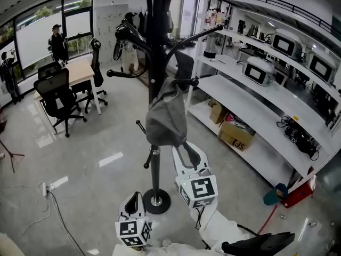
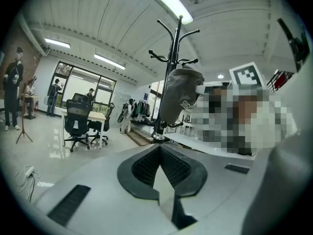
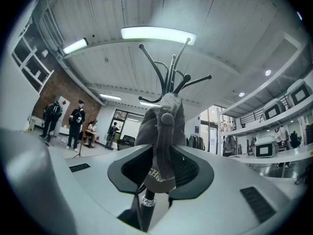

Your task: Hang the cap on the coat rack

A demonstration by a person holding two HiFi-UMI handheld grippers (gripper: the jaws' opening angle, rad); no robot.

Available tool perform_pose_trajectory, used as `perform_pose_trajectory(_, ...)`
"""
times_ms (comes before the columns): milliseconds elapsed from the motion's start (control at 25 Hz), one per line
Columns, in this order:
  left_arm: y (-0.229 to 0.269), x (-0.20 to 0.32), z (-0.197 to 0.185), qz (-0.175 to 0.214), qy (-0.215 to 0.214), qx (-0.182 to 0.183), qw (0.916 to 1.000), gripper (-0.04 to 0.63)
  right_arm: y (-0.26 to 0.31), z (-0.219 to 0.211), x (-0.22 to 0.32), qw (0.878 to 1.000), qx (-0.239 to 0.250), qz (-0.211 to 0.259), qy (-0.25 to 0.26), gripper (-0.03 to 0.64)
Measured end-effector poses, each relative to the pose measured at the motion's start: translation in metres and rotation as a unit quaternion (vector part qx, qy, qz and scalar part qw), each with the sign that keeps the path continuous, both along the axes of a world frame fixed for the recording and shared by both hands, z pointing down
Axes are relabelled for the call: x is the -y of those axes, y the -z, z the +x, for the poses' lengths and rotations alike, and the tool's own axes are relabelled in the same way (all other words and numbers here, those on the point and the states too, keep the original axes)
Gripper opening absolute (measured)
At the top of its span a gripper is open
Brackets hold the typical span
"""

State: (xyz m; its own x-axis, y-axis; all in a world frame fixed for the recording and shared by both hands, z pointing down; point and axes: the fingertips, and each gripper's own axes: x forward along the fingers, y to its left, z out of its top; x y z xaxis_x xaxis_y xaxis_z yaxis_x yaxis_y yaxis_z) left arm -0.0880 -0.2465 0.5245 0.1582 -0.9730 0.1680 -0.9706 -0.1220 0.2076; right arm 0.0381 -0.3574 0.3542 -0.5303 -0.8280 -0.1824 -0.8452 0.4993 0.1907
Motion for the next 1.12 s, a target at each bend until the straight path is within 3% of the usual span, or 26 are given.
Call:
perform_pose_trajectory(480, -0.006, -0.003, 0.024, -0.008, -0.023, -0.003, 0.9997, 0.002, -0.047, 0.004, -0.014, 0.998, -0.003, -0.060, 0.008, 0.095)
perform_pose_trajectory(720, -0.009, -0.001, 0.034, -0.011, -0.035, -0.003, 0.9993, 0.002, -0.091, 0.011, -0.029, 0.992, 0.020, -0.125, 0.011, 0.094)
perform_pose_trajectory(840, -0.011, 0.002, 0.040, -0.012, -0.041, -0.002, 0.9991, 0.002, -0.102, 0.021, -0.041, 0.990, 0.040, -0.134, -0.002, 0.092)
perform_pose_trajectory(920, -0.011, 0.004, 0.046, -0.013, -0.048, -0.002, 0.9988, 0.002, -0.108, 0.025, -0.051, 0.990, 0.041, -0.134, -0.003, 0.041)
perform_pose_trajectory(1120, -0.005, 0.013, 0.065, -0.004, -0.070, 0.005, 0.9975, 0.002, -0.127, 0.026, -0.066, 0.987, 0.033, -0.155, 0.009, 0.012)
